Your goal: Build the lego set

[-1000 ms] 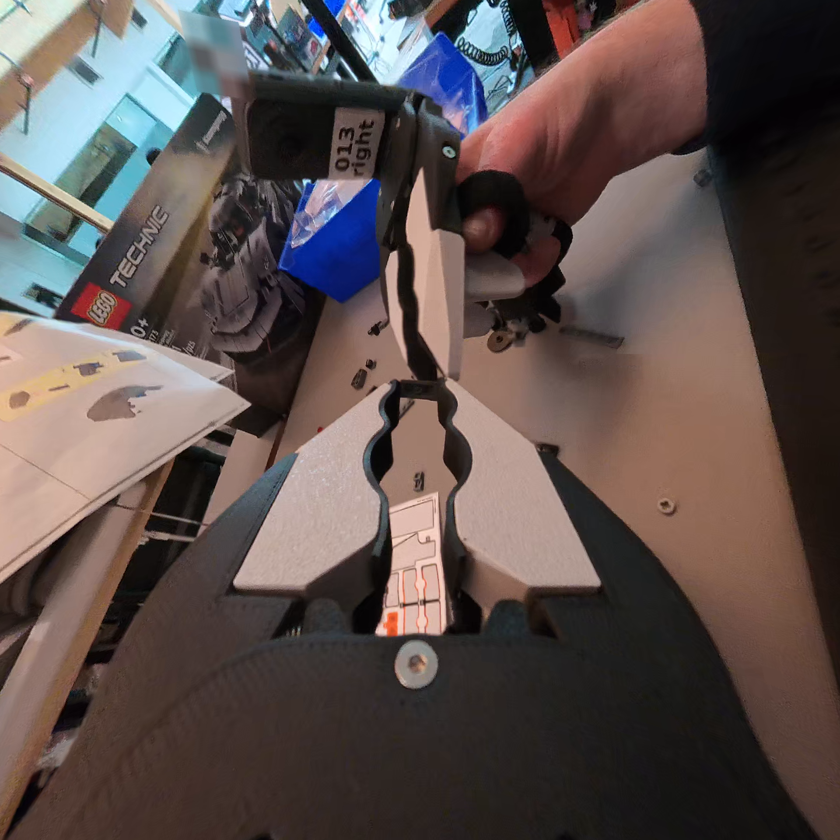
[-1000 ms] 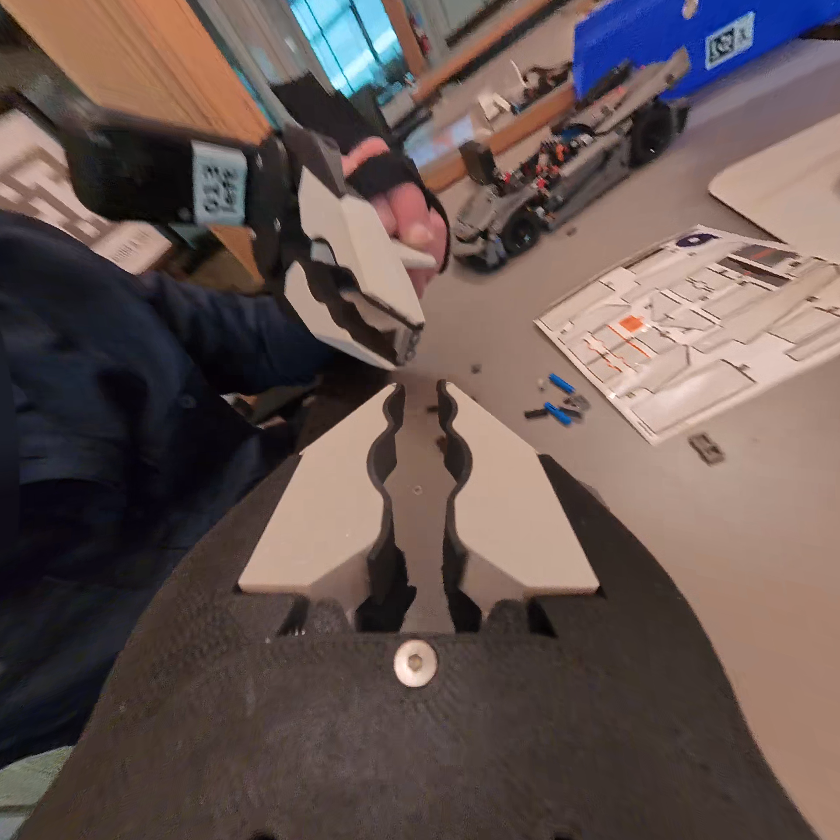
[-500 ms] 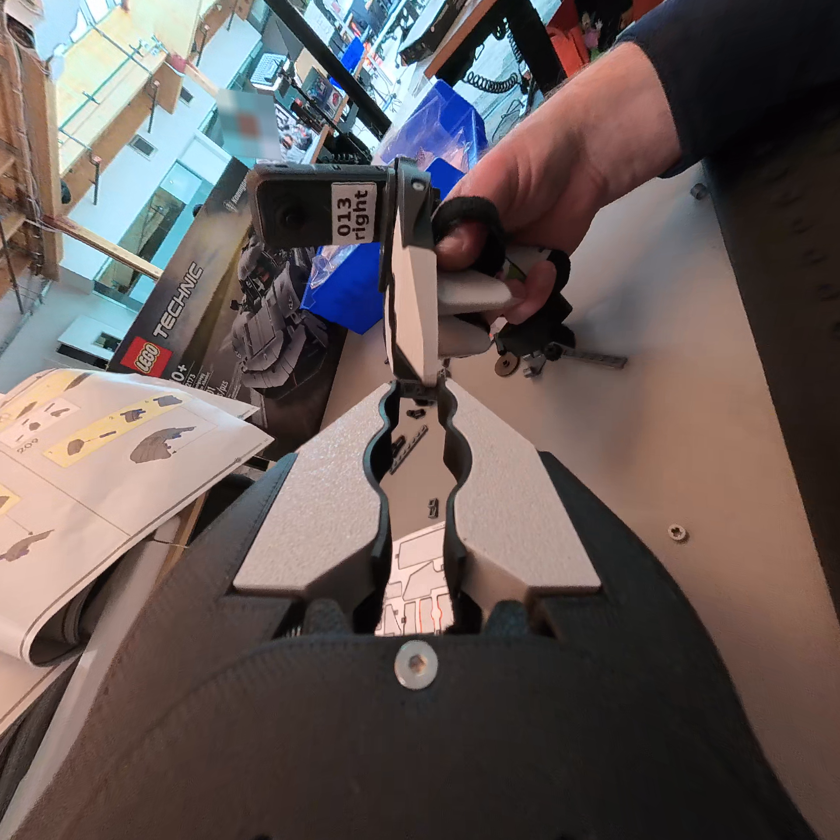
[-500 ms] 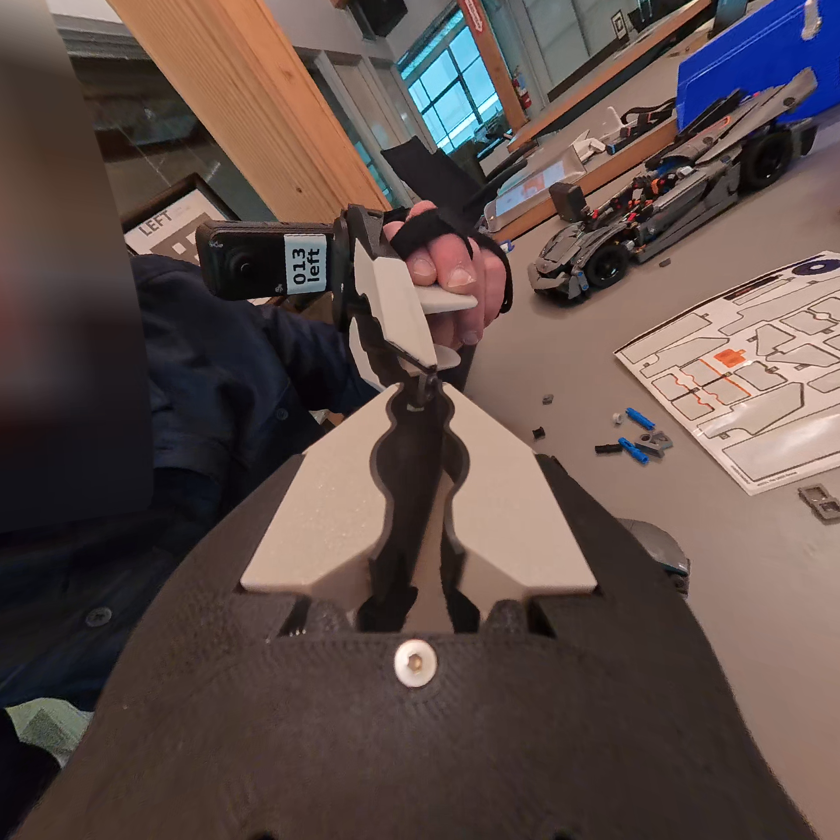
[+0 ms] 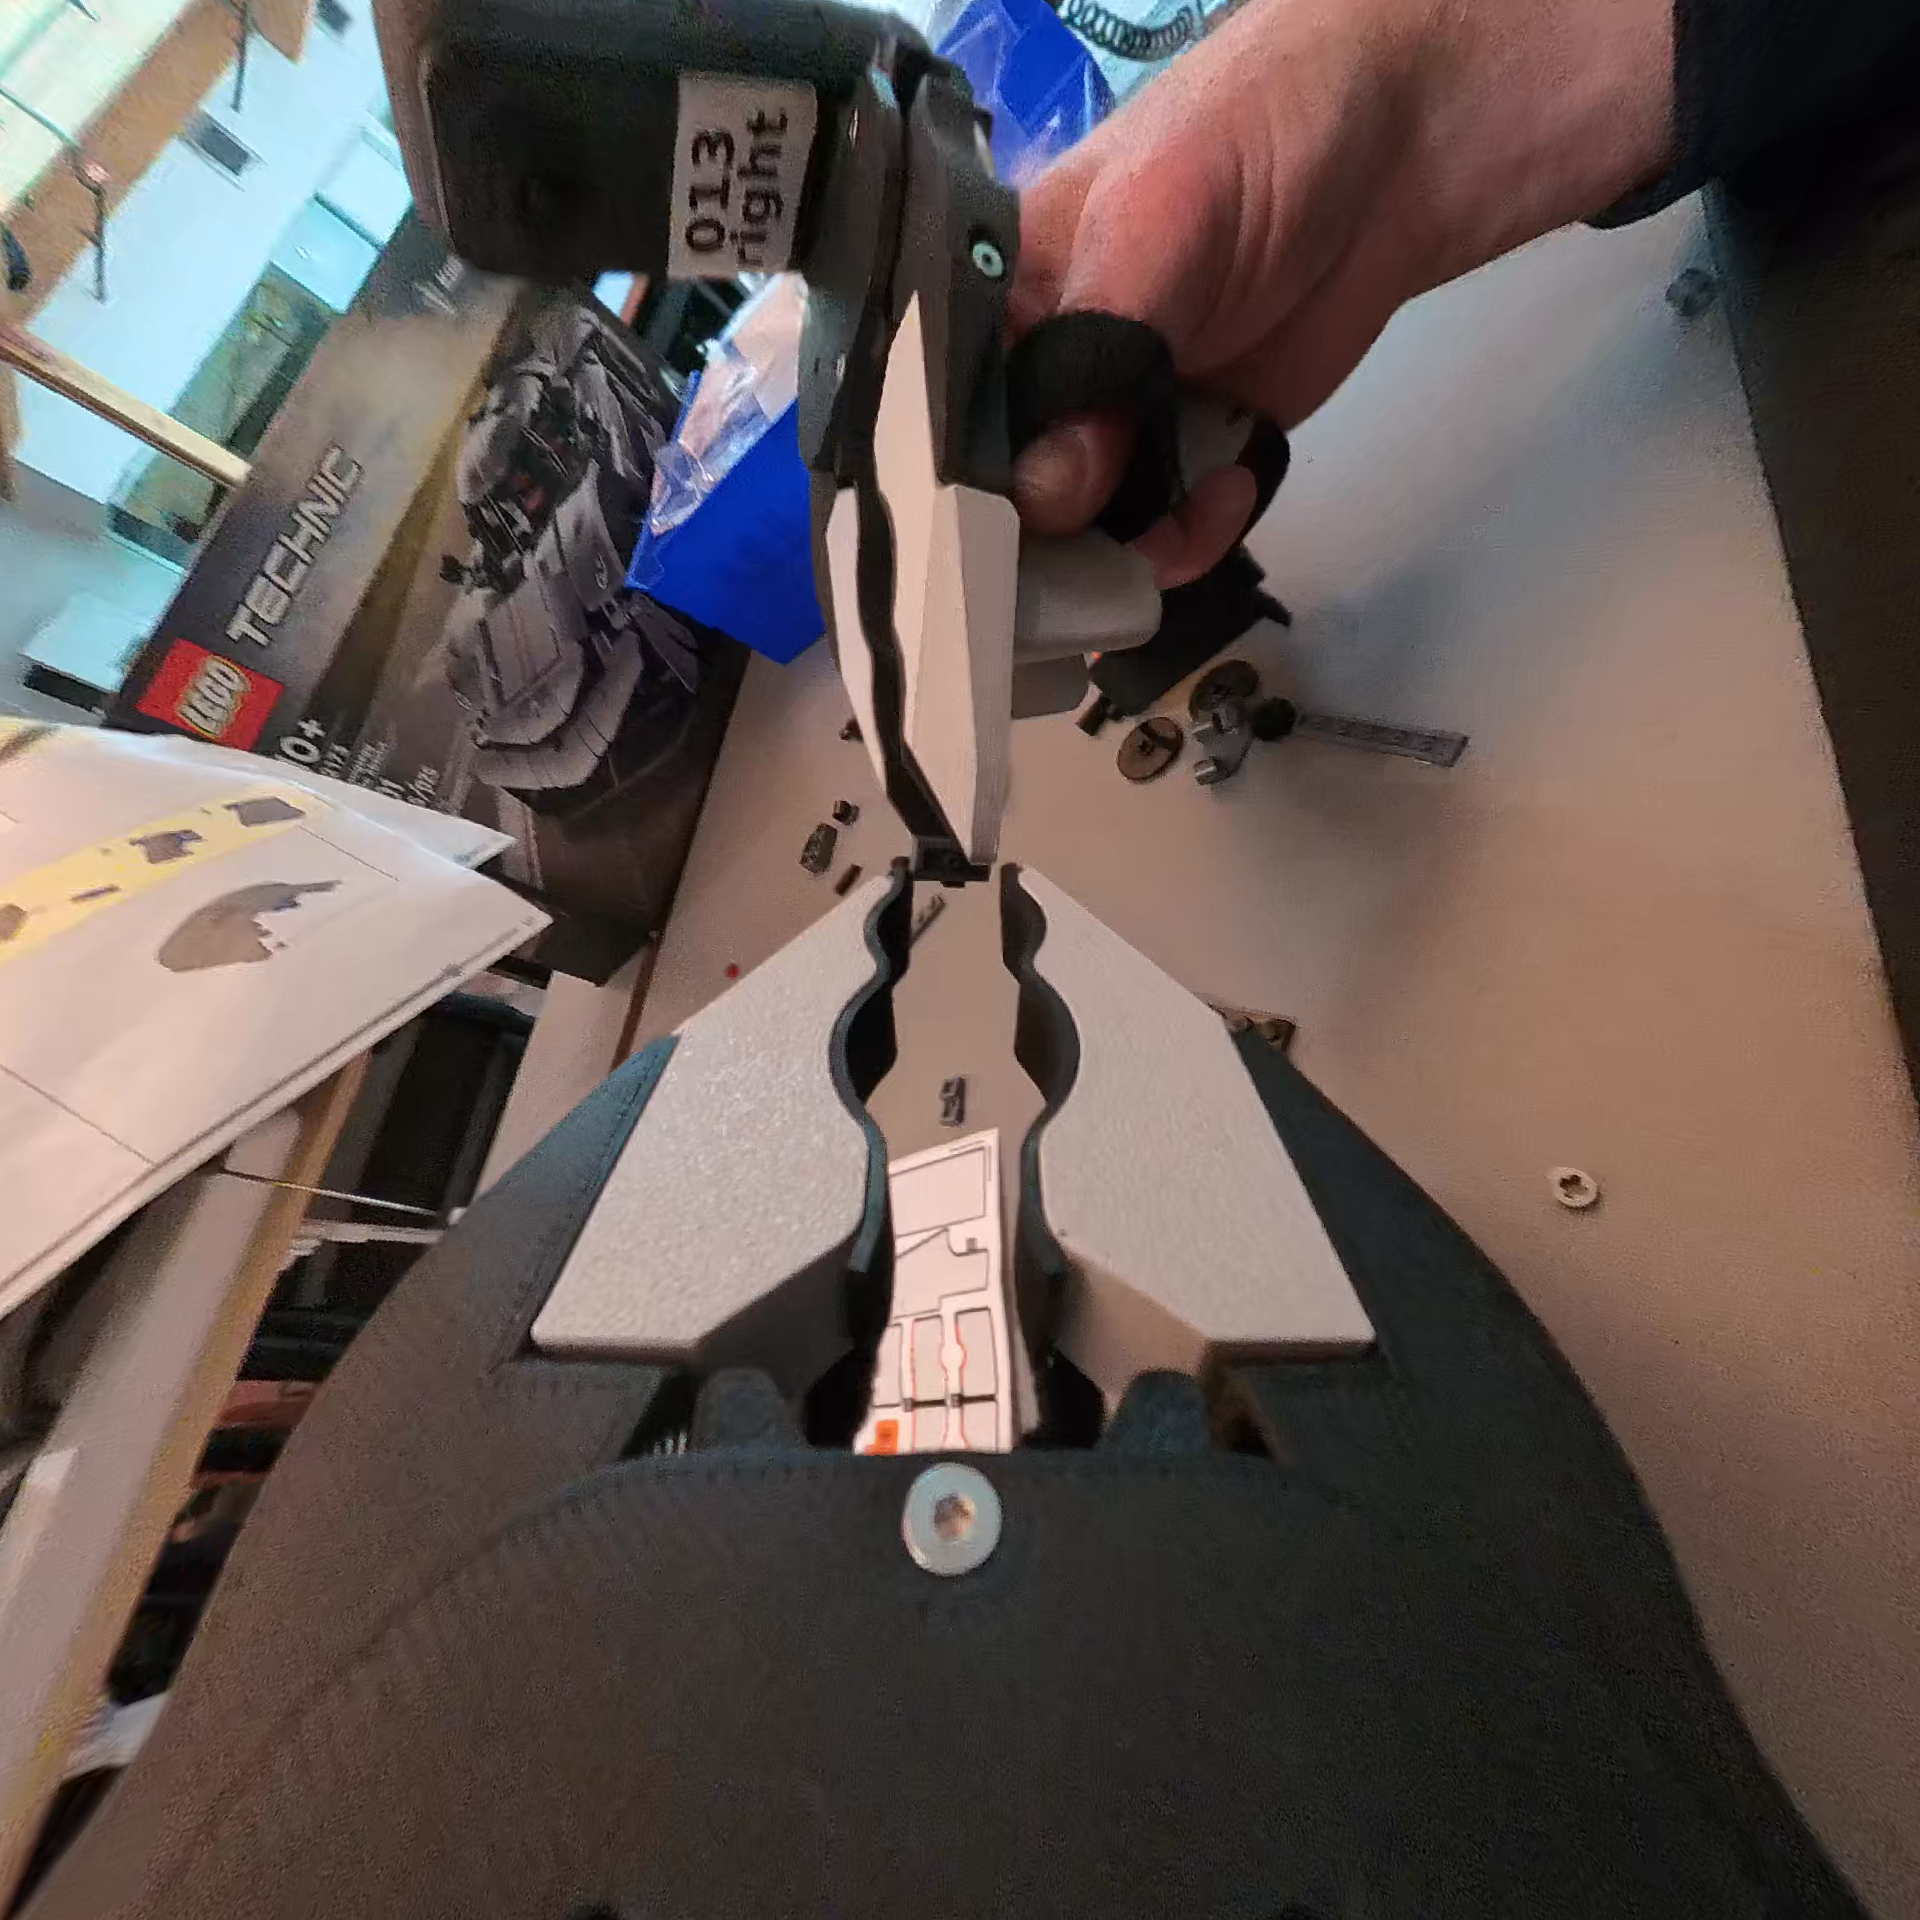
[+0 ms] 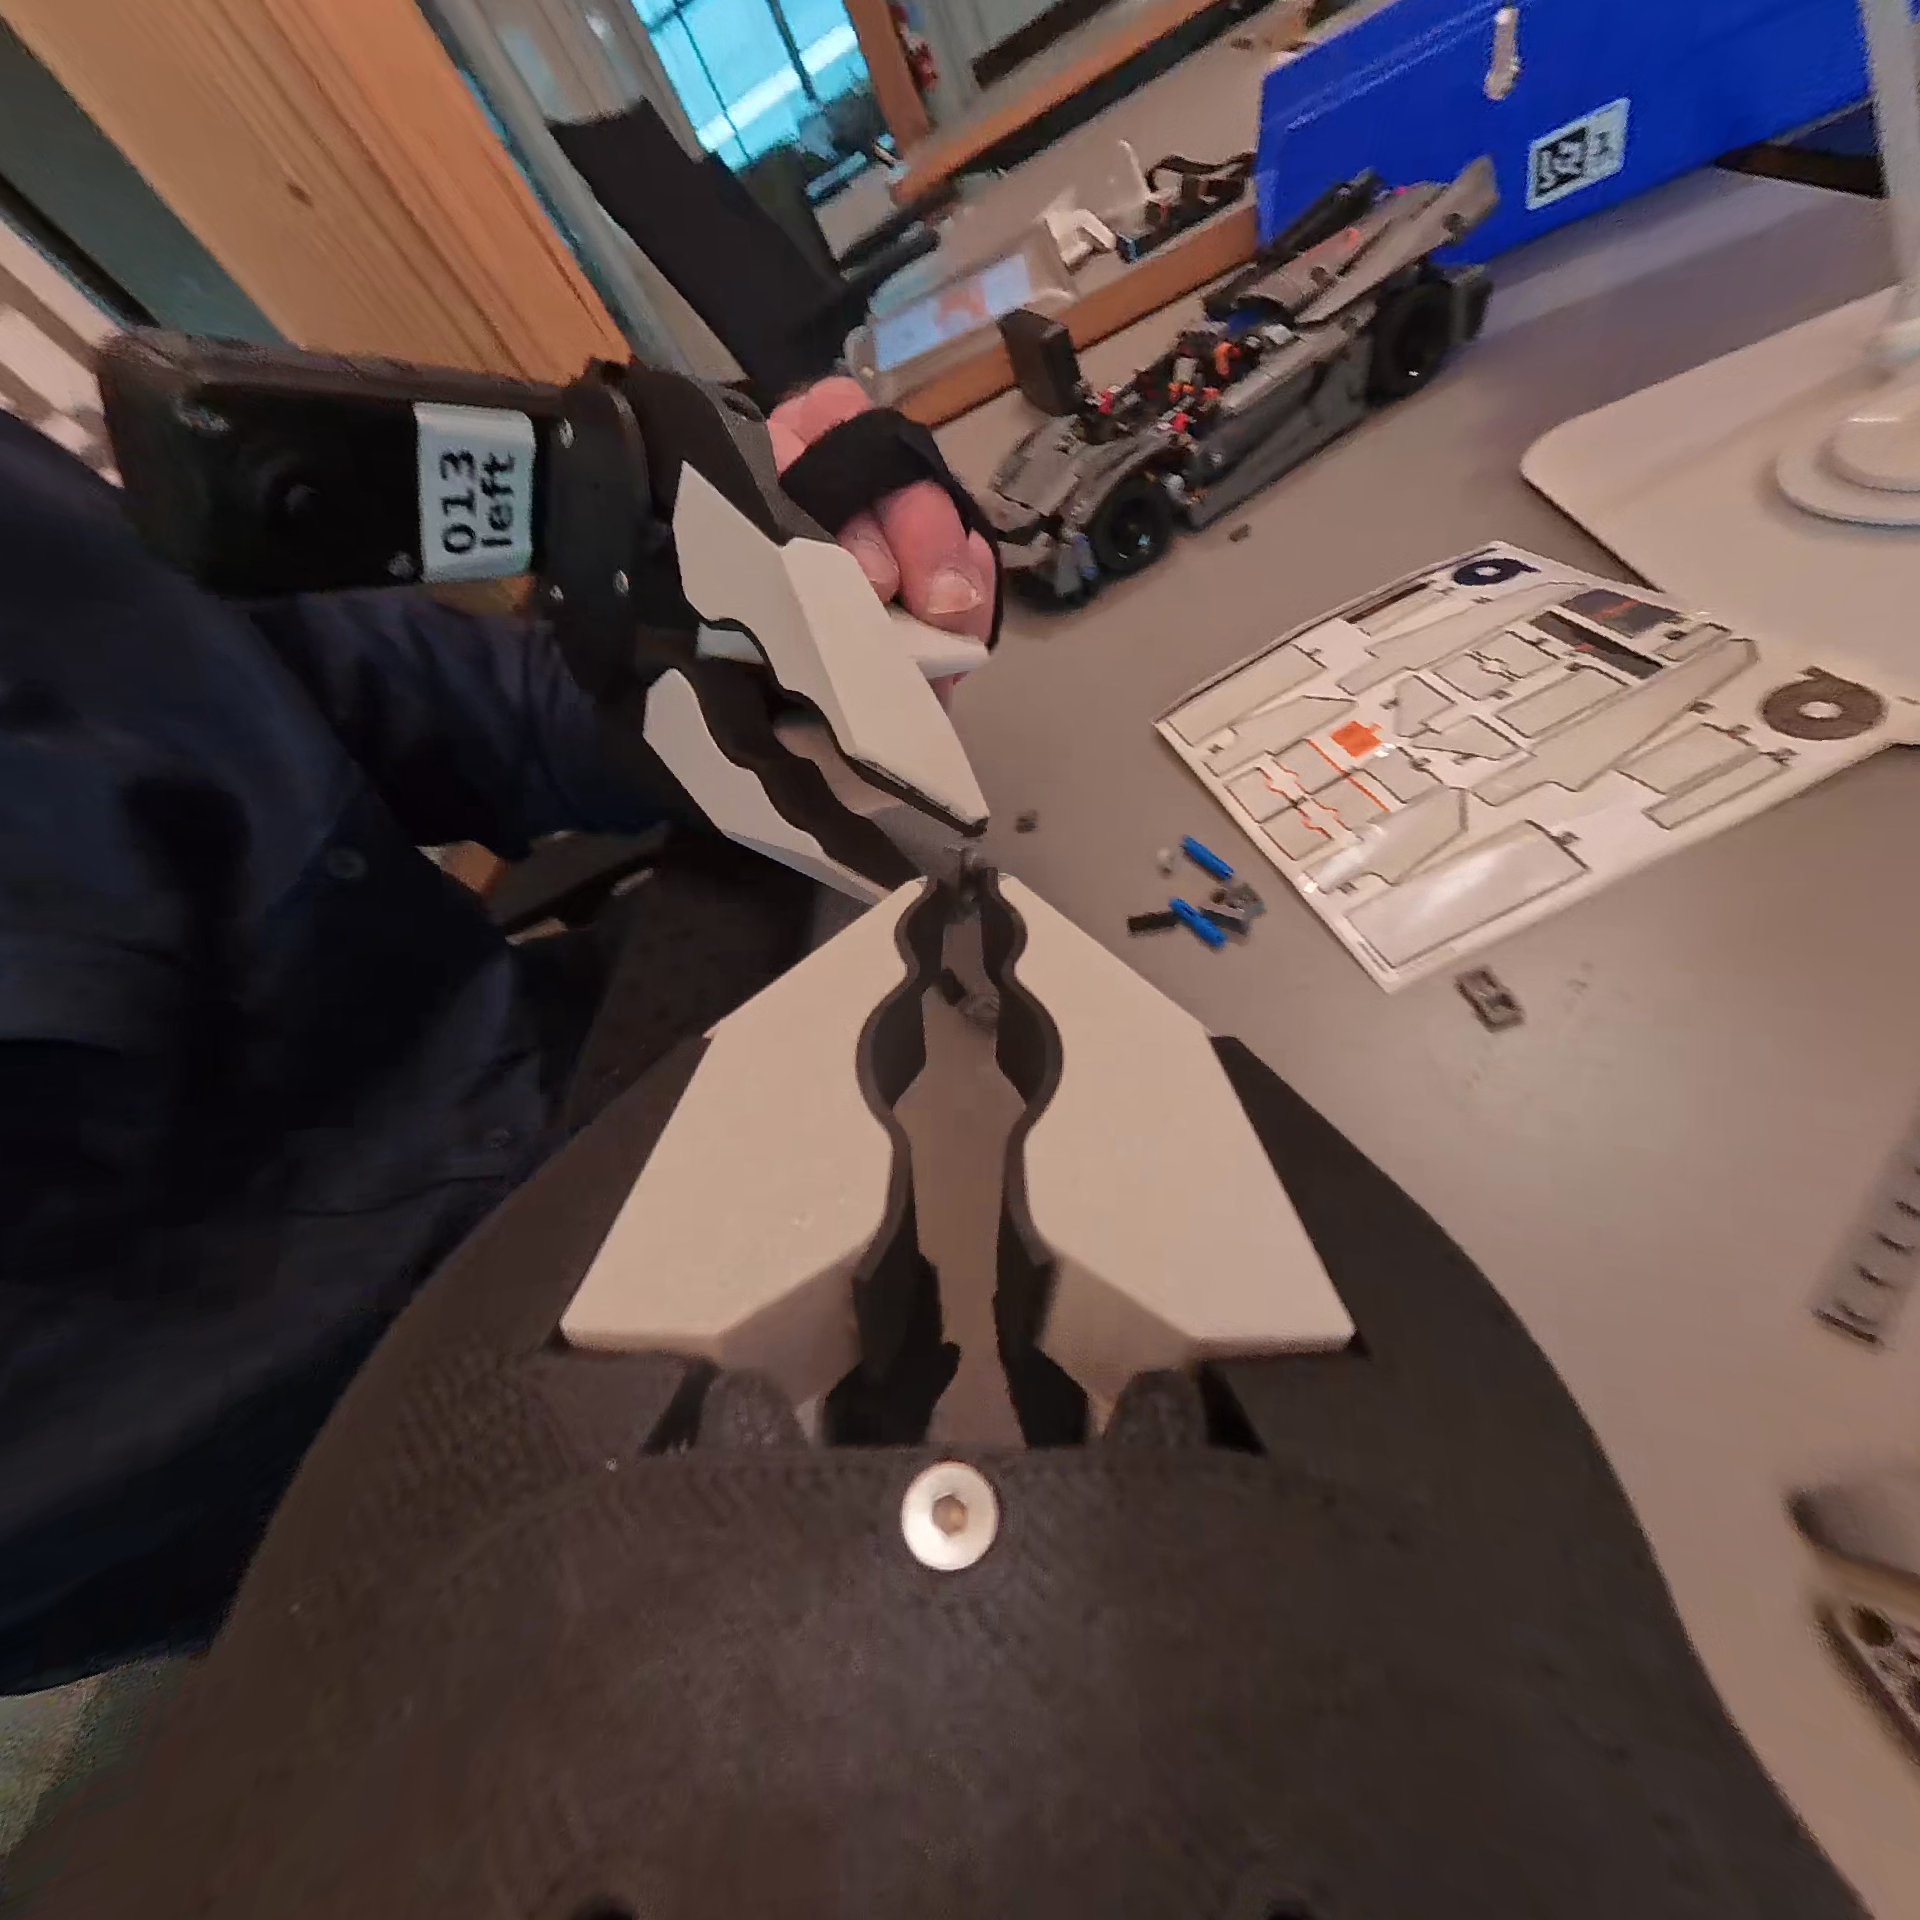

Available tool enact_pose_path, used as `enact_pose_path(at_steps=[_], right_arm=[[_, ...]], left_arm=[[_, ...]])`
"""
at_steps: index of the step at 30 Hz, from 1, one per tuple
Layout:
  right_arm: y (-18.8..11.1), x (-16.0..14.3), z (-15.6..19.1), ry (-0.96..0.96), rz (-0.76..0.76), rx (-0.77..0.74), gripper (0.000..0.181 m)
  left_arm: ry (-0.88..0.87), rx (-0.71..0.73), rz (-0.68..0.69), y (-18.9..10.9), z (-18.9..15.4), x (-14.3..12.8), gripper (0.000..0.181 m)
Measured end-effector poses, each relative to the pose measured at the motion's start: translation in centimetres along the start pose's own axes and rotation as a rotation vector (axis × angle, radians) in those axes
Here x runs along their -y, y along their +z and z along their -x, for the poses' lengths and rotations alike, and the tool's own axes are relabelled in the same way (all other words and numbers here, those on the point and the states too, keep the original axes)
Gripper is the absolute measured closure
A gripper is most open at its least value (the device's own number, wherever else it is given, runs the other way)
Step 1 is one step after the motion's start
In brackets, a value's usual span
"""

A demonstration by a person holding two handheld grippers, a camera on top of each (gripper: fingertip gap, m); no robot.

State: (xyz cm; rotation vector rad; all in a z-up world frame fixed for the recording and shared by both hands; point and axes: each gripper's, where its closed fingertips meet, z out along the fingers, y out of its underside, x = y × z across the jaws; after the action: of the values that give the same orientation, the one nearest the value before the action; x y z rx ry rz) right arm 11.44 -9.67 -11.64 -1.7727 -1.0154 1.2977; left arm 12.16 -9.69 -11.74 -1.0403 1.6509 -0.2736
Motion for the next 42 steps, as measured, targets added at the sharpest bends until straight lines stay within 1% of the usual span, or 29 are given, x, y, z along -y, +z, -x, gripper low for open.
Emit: enact_pose_path(at_steps=[3, 4, 7, 8, 11, 14, 18, 21, 24, 29, 34, 36, 42], right_arm=[[-0.3, -0.8, -1.3, -0.016, 0.050, -0.082, 0.176], [-0.4, -1.2, -1.9, -0.030, 0.076, -0.119, 0.176], [-0.7, -2.3, -3.2, -0.085, 0.153, -0.217, 0.176], [-0.8, -2.6, -3.5, -0.099, 0.179, -0.243, 0.176], [-0.9, -3.7, -4.5, -0.134, 0.257, -0.310, 0.176], [-0.8, -4.5, -4.9, -0.148, 0.304, -0.334, 0.176], [-0.6, -5.5, -5.3, -0.168, 0.364, -0.354, 0.176], [-0.6, -6.0, -5.5, -0.184, 0.400, -0.364, 0.176], [-0.4, -6.6, -5.6, -0.207, 0.436, -0.370, 0.176], [-0.1, -7.2, -5.4, -0.270, 0.484, -0.367, 0.176], [0.7, -7.8, -4.4, -0.408, 0.532, -0.336, 0.176], [1.1, -7.9, -3.9, -0.463, 0.547, -0.321, 0.176], [1.5, -8.5, -3.8, -0.662, 0.631, -0.360, 0.176]], left_arm=[[-0.086, -0.075, 0.059, 0.7, -0.7, -1.5, 0.163], [-0.121, -0.110, 0.097, 1.0, -1.2, -2.3, 0.159], [-0.234, -0.247, 0.227, 2.0, -3.8, -4.5, 0.138], [-0.262, -0.269, 0.271, 2.3, -4.5, -5.2, 0.133], [-0.344, -0.315, 0.369, 2.8, -5.8, -6.6, 0.127], [-0.417, -0.338, 0.384, 3.1, -6.1, -6.9, 0.129], [-0.457, -0.367, 0.419, 3.5, -6.7, -7.6, 0.132], [-0.482, -0.369, 0.419, 3.8, -6.5, -7.6, 0.134], [-0.470, -0.386, 0.408, 4.0, -6.3, -7.7, 0.134], [-0.360, -0.482, 0.390, 3.7, -6.5, -7.8, 0.136], [-0.252, -0.598, 0.354, 3.2, -6.7, -7.9, 0.136], [-0.219, -0.649, 0.318, 3.1, -6.9, -7.7, 0.136], [-0.219, -0.710, 0.279, 2.8, -7.2, -7.3, 0.138]])
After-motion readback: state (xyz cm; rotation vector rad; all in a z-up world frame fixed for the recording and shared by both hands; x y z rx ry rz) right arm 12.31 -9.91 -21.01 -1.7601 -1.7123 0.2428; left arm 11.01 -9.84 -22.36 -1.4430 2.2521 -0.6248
